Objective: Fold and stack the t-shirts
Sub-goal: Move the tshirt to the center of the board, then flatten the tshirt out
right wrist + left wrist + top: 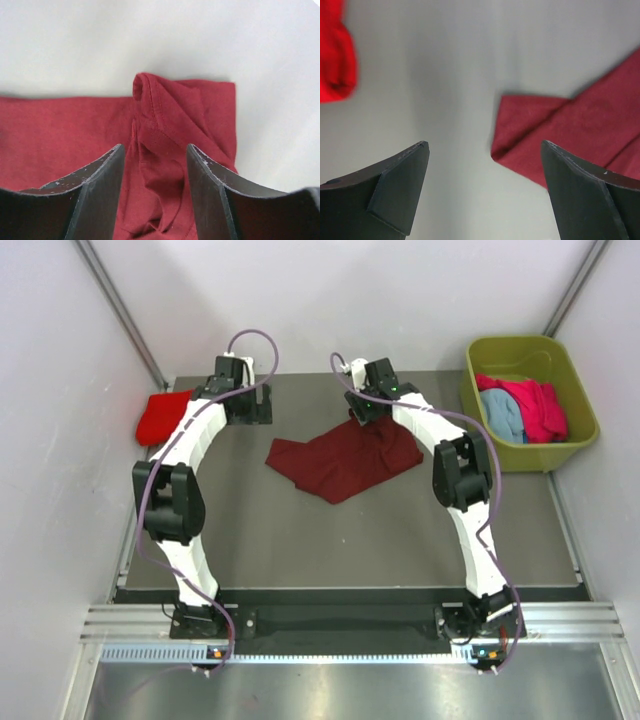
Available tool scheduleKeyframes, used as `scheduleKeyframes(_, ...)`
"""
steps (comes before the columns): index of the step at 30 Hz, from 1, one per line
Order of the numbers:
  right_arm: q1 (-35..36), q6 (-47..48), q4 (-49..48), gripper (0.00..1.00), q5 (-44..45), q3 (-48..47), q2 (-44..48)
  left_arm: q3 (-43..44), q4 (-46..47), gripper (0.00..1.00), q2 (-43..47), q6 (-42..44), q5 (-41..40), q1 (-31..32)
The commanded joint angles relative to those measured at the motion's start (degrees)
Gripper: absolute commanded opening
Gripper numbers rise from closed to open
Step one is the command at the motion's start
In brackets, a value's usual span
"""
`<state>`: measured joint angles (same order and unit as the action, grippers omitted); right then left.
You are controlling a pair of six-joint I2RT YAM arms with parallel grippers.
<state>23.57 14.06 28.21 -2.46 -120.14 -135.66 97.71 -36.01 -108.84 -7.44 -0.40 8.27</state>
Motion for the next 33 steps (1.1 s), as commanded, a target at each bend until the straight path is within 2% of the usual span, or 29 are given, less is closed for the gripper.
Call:
scheduleKeyframes(1,-0.1,1.2,-1.0,0.53,1.1,-2.4,-1.8,-3.6,-0.6,0.96,2.1,-0.9,4.6,-0.2)
scheduleKeyframes(5,-0.1,1.3,-0.7,0.49,0.9,-2.1,-2.3,-6.5,-1.5,0.95,0.3,-3.1,8.0,-0.2)
scheduleKeyframes(6,-0.1,1.7,-0.5,0.36,0.9,-1.9,-2.2,-6.8,-1.3,0.95,-0.2,-3.2,8.6,-0.2)
scheduleKeyframes(8,-0.1,1.8,-0.9,0.21,1.4,-1.6,-2.2,-7.2,-1.1,0.94,-1.8,-3.1,9.0,-0.2)
scheduleKeyframes(9,-0.1,1.7,-0.9,0.07,1.7,-1.5,-2.1,-6.9,-1.2,0.93,-2.6,-2.9,8.8,-0.2)
scheduleKeyframes(10,-0.1,1.6,-1.0,0.0,2.3,-1.3,-1.9,-5.5,-2.0,0.93,-3.7,-2.8,8.4,-0.2)
scheduleKeyframes(12,-0.2,1.1,-1.7,0.0,2.2,-1.1,-0.9,-3.8,-2.8,0.93,-7.1,-2.1,7.0,-0.3)
scheduleKeyframes(19,-0.4,0.0,-1.8,0.0,2.2,-1.1,2.8,4.9,-2.8,0.8,-16.7,-0.4,8.8,-1.6)
scheduleKeyframes(22,-0.5,-0.1,-1.8,0.0,2.2,-0.6,4.5,7.6,-2.2,0.6,-19.6,-0.2,9.8,-1.6)
scheduleKeyframes(23,-0.5,-0.2,-1.8,0.0,2.3,-0.5,5.0,8.2,-2.1,0.46,-20.3,-0.2,10.2,-1.6)
scheduleKeyframes(26,-0.5,-0.3,-1.8,0.0,2.2,0.3,6.5,10.2,-0.8,0.13,-22.2,-0.4,11.3,-1.5)
scheduleKeyframes(27,-0.5,-0.3,-1.8,0.0,2.2,0.4,6.8,11.5,-0.6,0.11,-22.7,-0.3,11.7,-1.6)
scheduleKeyframes(30,-0.5,-0.1,-1.8,0.0,3.9,1.0,7.4,13.7,-1.0,0.11,-24.0,-0.3,13.3,-1.6)
scheduleKeyframes(31,-0.5,0.0,-1.8,0.0,4.1,1.0,7.3,13.9,-1.2,0.14,-24.0,-0.4,13.7,-1.6)
scheduleKeyframes(32,-0.5,0.3,-1.9,0.0,4.3,1.0,7.3,14.1,-1.5,0.23,-23.7,-0.9,13.1,-1.6)
scheduleKeyframes(33,-0.5,0.3,-1.8,0.0,4.5,1.0,7.6,13.8,-2.2,0.44,-22.8,-1.3,12.7,-1.7)
